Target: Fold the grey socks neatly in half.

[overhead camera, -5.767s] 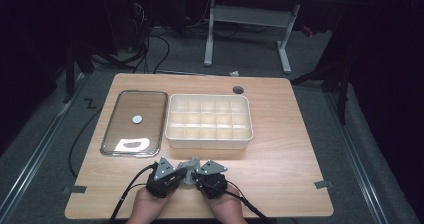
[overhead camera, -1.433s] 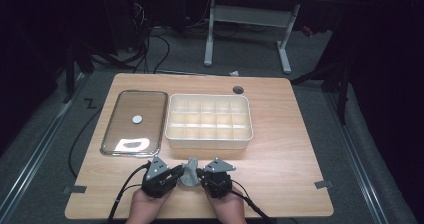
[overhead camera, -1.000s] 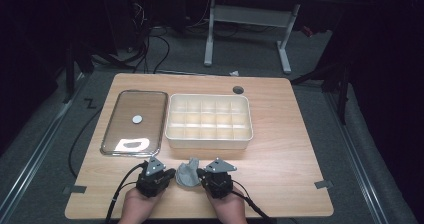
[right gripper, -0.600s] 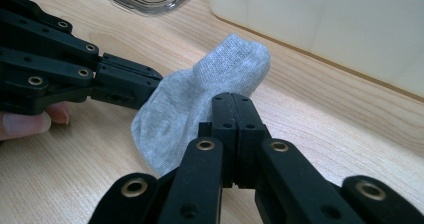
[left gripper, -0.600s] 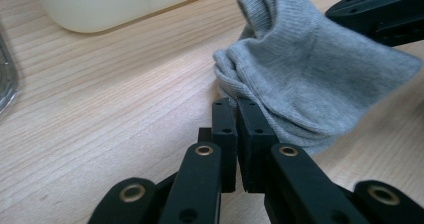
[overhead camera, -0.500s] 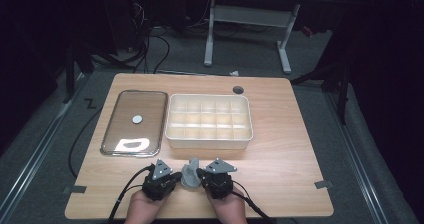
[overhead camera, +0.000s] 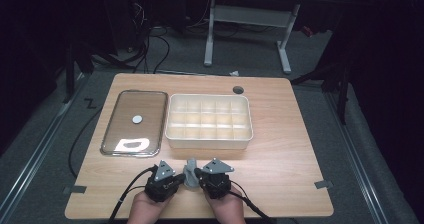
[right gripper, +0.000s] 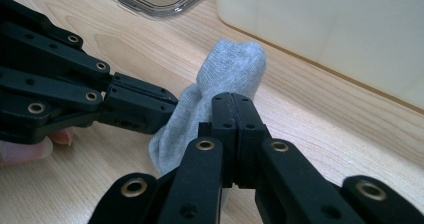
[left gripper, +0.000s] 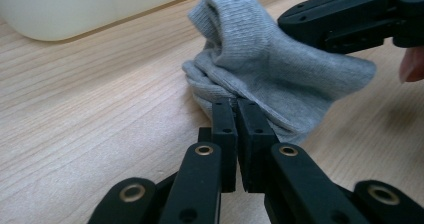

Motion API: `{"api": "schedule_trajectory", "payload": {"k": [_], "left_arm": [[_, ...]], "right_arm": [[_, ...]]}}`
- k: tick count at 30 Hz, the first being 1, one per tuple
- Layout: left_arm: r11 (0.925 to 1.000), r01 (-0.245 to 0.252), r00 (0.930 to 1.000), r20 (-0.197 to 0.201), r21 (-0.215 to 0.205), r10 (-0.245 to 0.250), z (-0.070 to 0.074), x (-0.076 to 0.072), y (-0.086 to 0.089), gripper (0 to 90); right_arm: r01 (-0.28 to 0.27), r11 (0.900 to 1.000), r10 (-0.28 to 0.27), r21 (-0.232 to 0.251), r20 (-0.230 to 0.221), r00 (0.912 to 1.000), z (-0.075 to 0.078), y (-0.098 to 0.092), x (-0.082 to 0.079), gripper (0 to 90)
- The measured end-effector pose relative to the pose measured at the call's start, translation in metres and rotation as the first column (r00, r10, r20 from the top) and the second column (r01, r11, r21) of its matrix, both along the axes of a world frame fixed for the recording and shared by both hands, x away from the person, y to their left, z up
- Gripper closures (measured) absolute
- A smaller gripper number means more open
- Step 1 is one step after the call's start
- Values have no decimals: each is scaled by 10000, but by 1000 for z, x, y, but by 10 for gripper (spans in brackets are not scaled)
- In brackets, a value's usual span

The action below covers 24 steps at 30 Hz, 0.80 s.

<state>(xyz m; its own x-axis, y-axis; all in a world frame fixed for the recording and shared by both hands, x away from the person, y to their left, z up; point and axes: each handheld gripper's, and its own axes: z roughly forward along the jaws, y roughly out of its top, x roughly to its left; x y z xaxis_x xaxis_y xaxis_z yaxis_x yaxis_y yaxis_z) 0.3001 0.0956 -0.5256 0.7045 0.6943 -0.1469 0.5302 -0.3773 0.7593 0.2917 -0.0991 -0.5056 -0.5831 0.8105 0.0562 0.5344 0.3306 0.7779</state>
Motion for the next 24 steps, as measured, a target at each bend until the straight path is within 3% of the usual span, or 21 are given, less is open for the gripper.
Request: {"api": "schedule_trajectory", "payload": {"k": [12, 24], "left_arm": [[9998, 126, 9999, 44, 164, -127, -2, 0, -1, 897], [9994, 165, 9999, 43, 314, -166, -3, 0, 1, 900]], "right_arm": [[-282, 9996, 282, -79, -18, 9996, 0, 8, -2, 900], [-538, 9980, 535, -346, -101, 9985, -13, 18, -4, 900]]}}
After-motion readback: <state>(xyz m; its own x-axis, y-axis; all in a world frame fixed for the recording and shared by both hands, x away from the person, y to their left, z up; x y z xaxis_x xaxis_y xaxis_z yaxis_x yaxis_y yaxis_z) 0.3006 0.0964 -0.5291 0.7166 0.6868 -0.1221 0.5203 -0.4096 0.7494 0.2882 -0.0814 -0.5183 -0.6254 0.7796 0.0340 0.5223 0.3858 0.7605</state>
